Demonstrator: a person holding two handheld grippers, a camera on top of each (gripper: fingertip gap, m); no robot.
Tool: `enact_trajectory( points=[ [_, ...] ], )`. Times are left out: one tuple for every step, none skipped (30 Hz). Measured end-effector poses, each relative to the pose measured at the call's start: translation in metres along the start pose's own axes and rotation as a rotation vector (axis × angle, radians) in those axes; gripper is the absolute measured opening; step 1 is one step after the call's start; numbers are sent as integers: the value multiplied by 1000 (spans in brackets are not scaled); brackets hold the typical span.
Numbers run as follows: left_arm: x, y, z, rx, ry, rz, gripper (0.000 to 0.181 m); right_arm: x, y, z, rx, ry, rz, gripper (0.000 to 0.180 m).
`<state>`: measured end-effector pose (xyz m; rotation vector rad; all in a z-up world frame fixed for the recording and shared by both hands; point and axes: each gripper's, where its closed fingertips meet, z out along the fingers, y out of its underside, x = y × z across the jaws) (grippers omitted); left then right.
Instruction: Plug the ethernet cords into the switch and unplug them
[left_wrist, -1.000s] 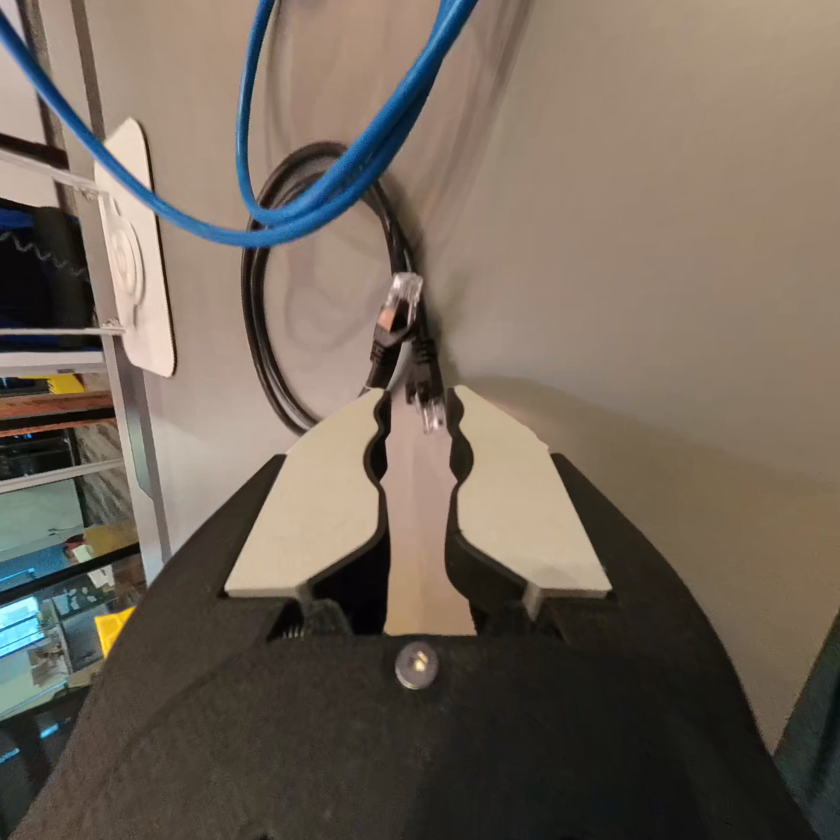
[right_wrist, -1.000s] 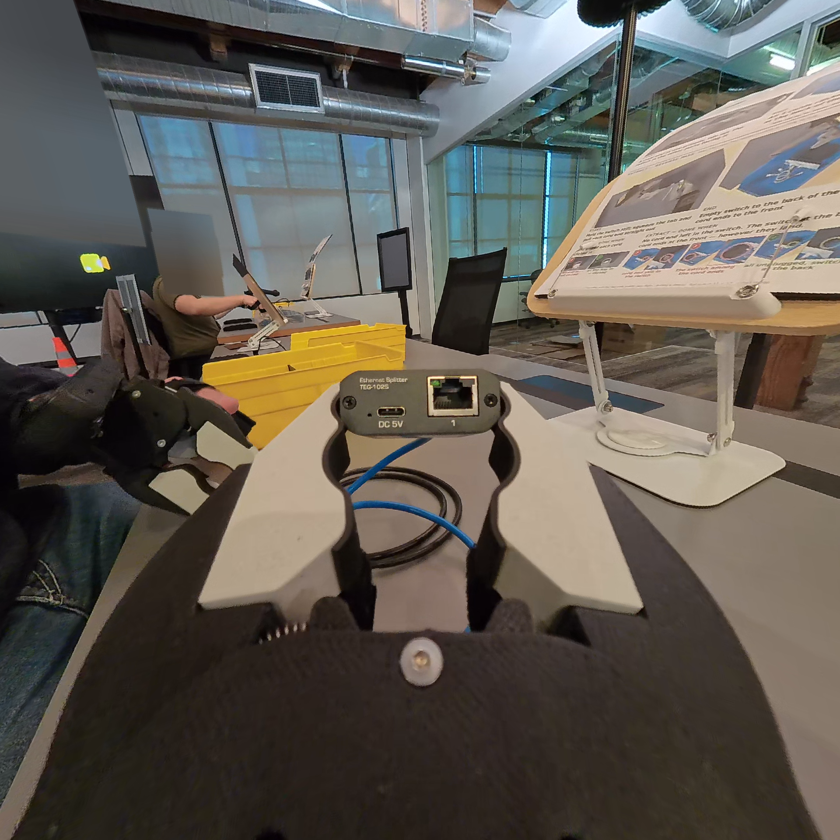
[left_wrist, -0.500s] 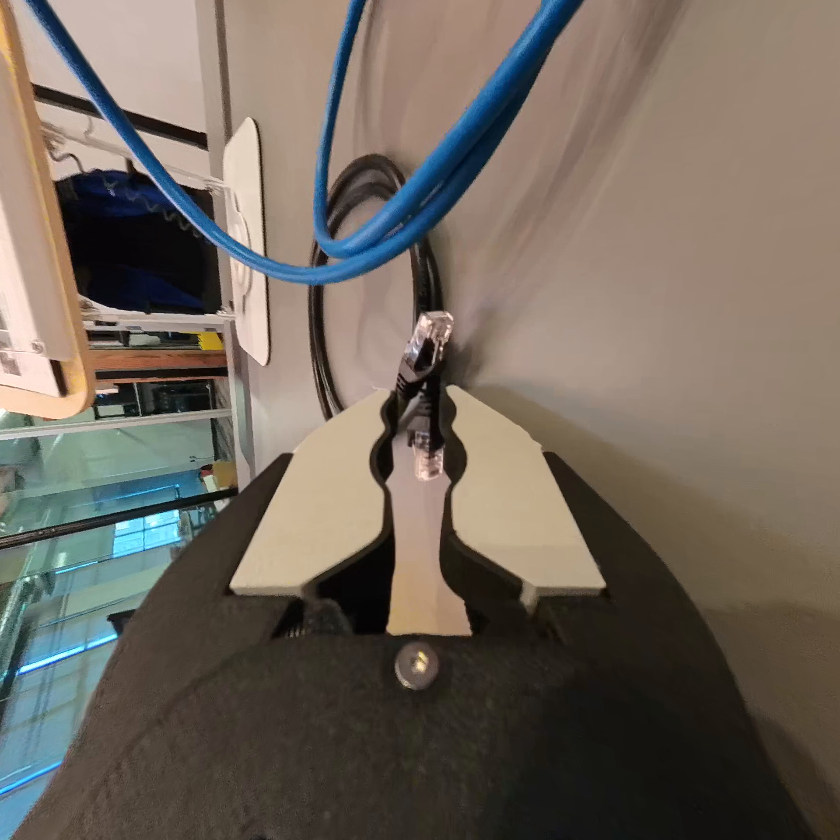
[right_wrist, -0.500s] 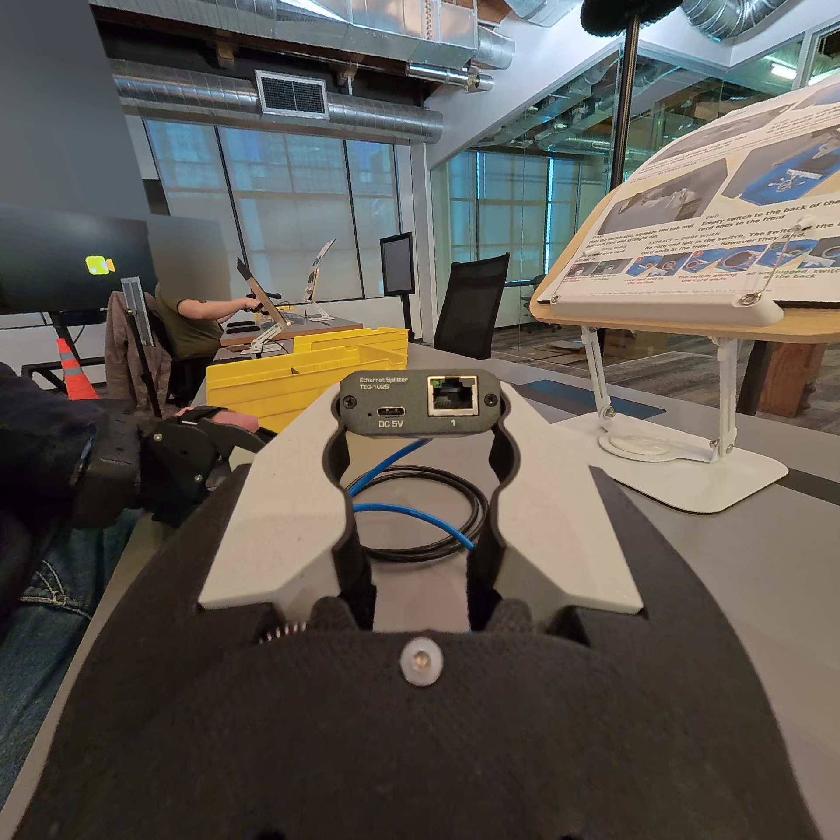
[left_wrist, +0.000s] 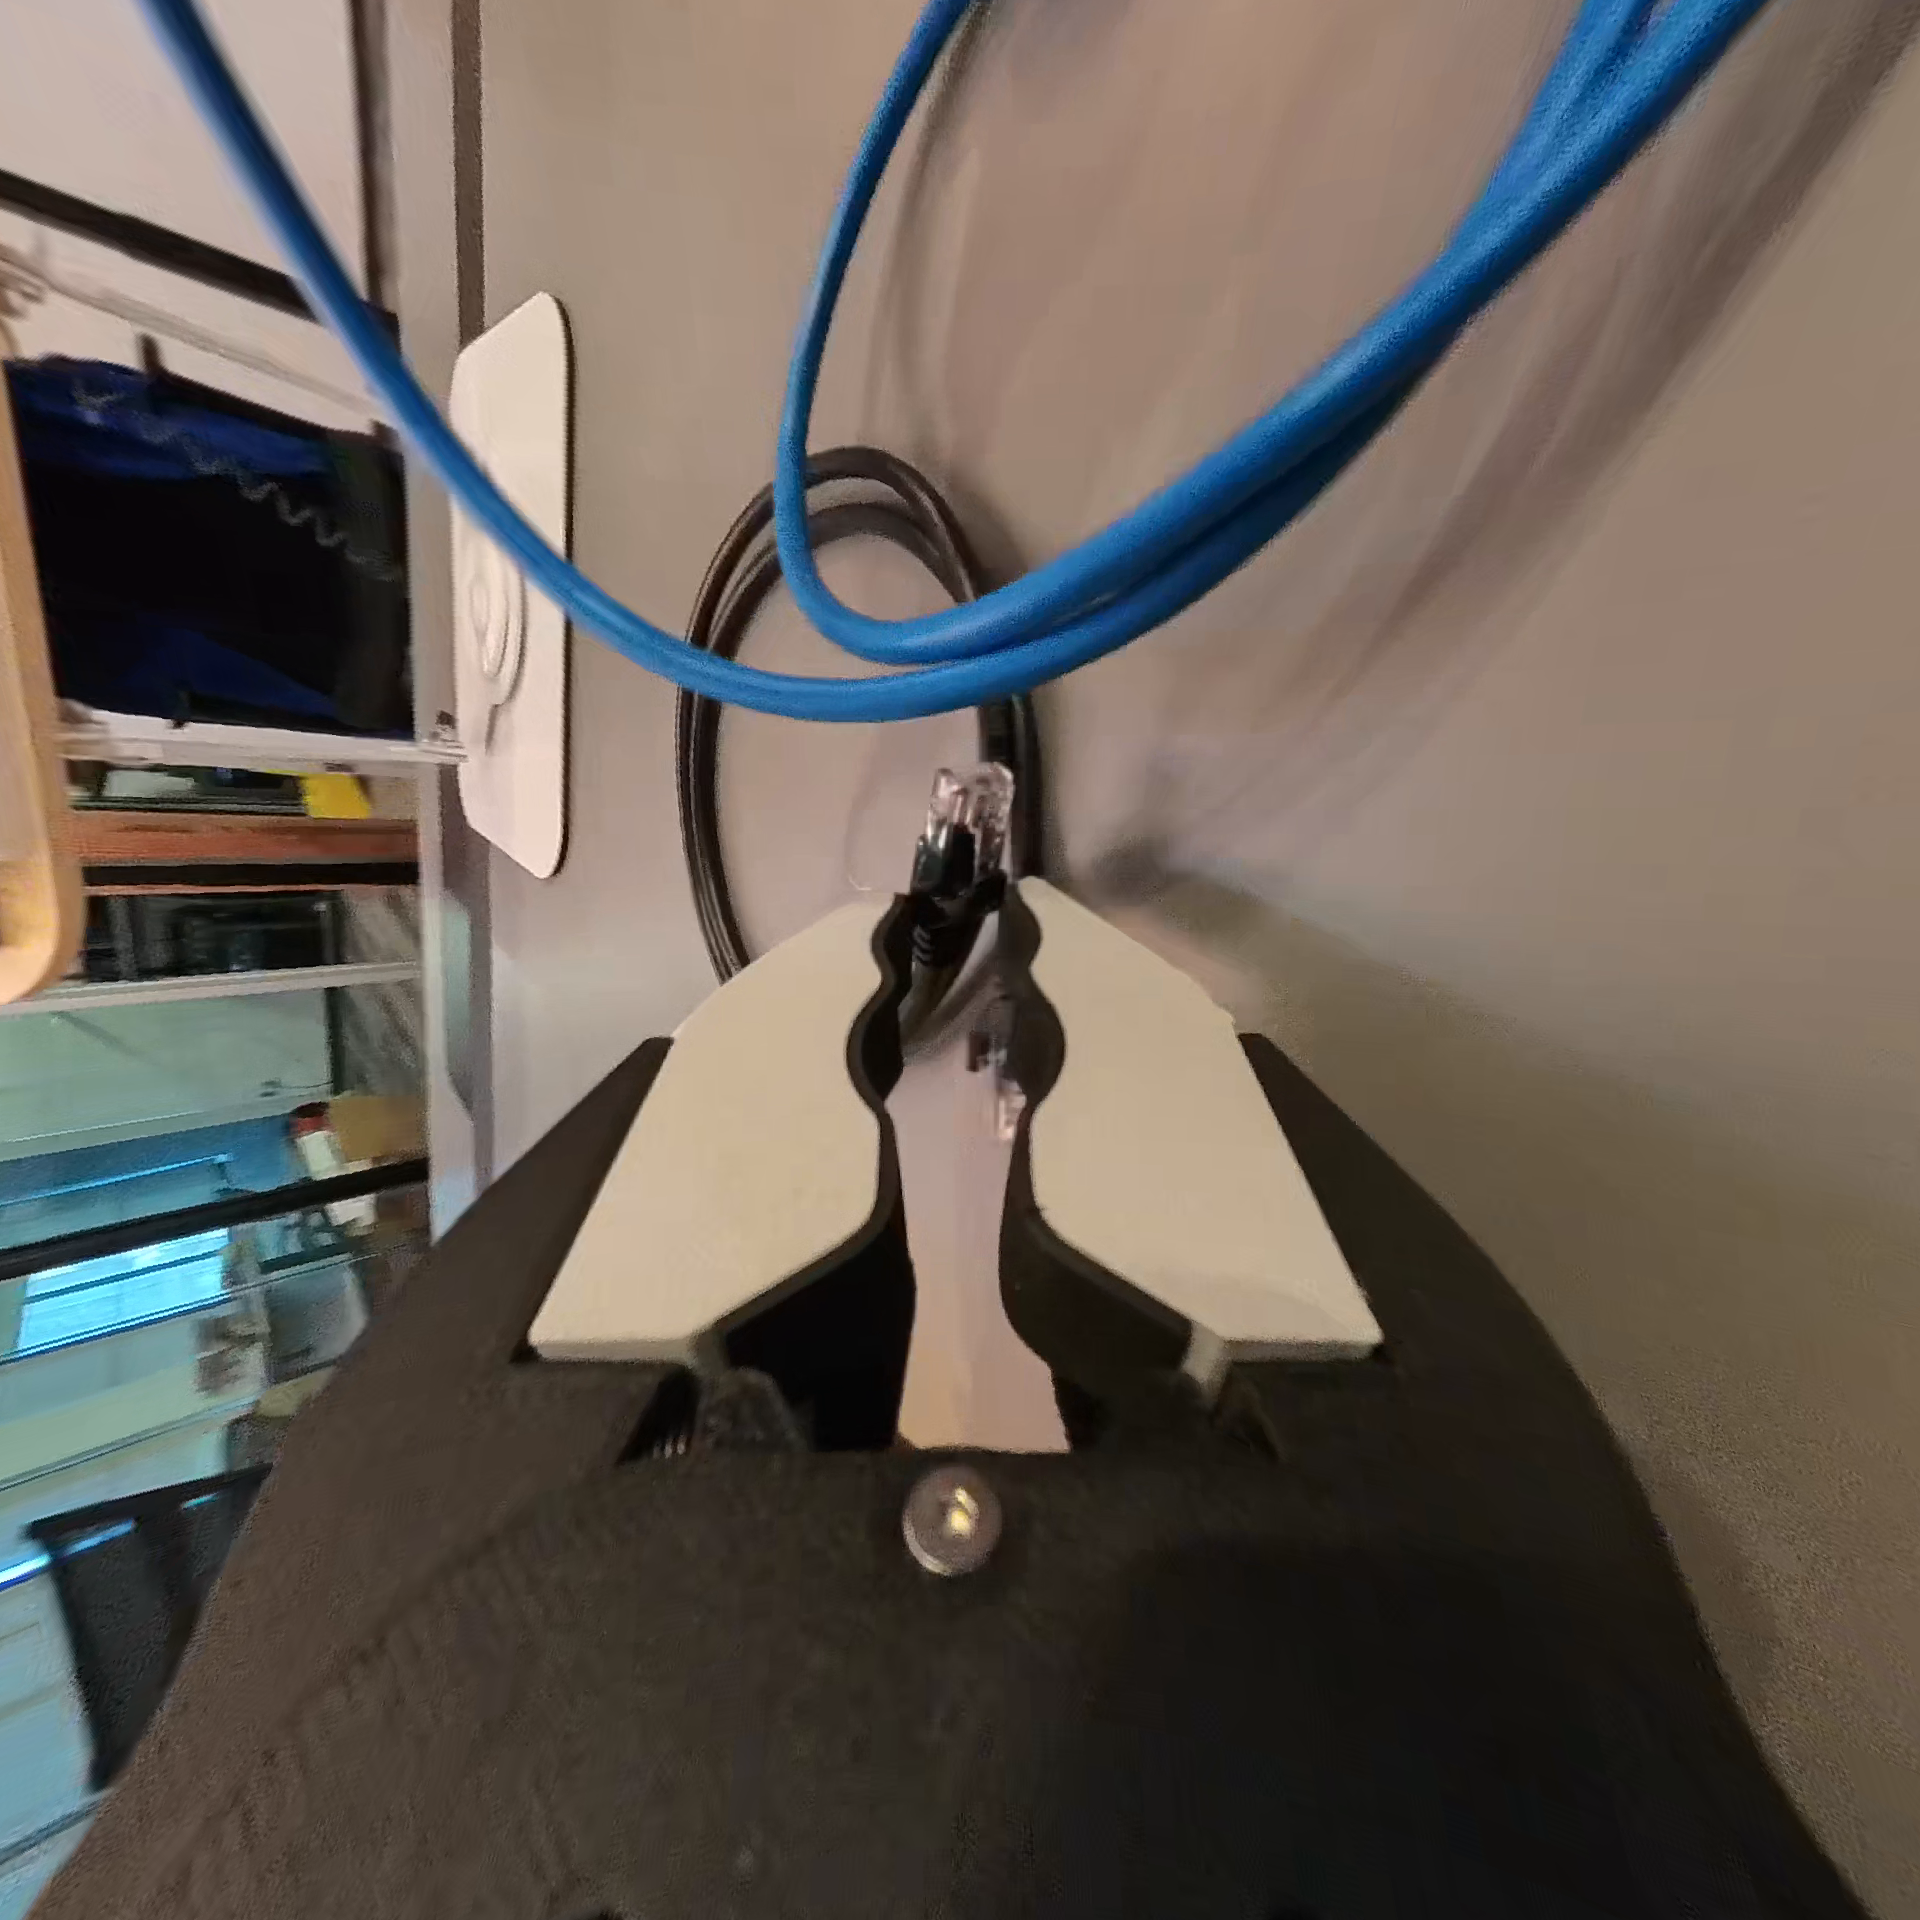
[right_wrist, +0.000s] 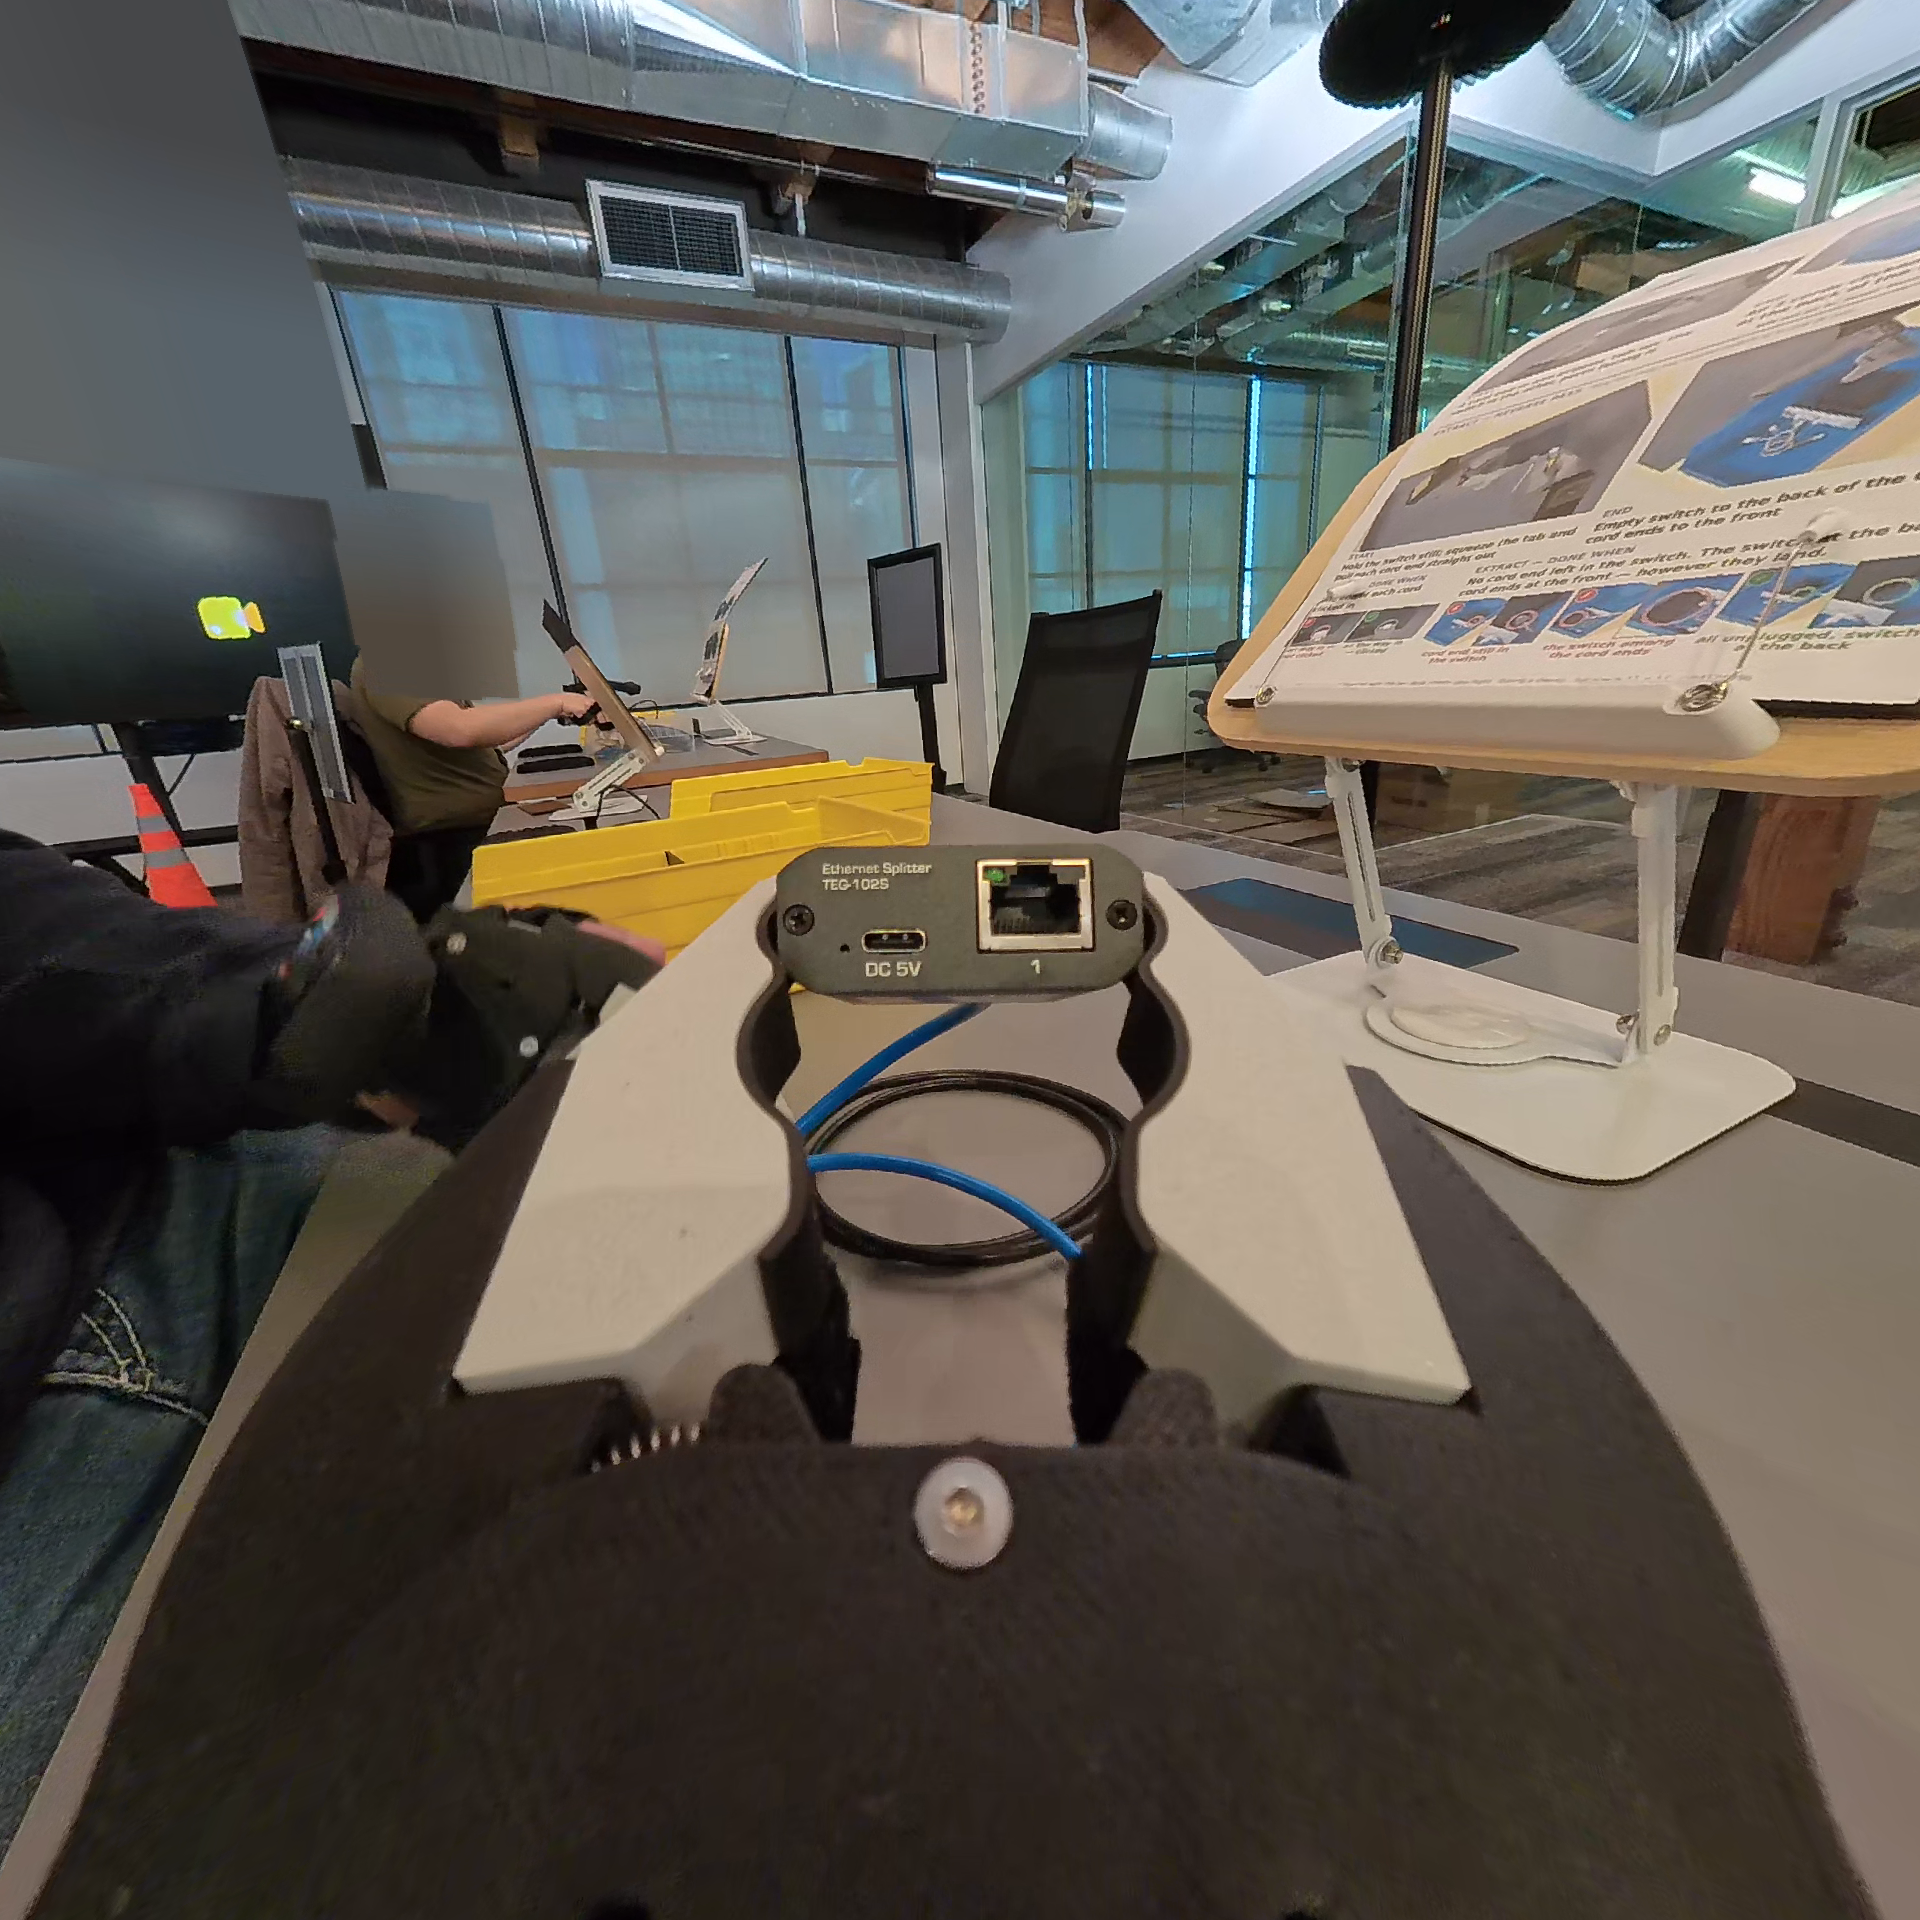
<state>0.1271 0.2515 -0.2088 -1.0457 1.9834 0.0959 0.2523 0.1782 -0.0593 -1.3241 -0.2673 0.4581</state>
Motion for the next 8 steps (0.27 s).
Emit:
enact_trajectory(
  points=[
    [-5, 1, -4, -2, 30, -21, 16, 0, 0, 0, 0, 0, 0, 61],
    [-8, 2, -8, -12, 83, -41, 16, 0, 0, 0, -1, 0, 0, 61],
    [-11, 2, -14, -8, 148, -69, 16, 0, 0, 0, -2, 0, 1, 61],
    [-17, 3, -20, -6, 191, -104, 15, 0, 0, 0, -2, -1, 1, 60],
    [-21, 6, -26, -15, 252, -132, 15, 0, 0, 0, -2, -3, 1, 60],
    [-18, 8, -33, -24, 359, -163, 15, 0, 0, 0, -3, -5, 2, 60],
    [-15, 9, -39, -22, 455, -189, 15, -1, 1, 0, -3, -8, 3, 60],
    [-13, 8, -43, -17, 526, -210, 15, -1, 1, 1, -3, -10, 3, 60]
  ],
)
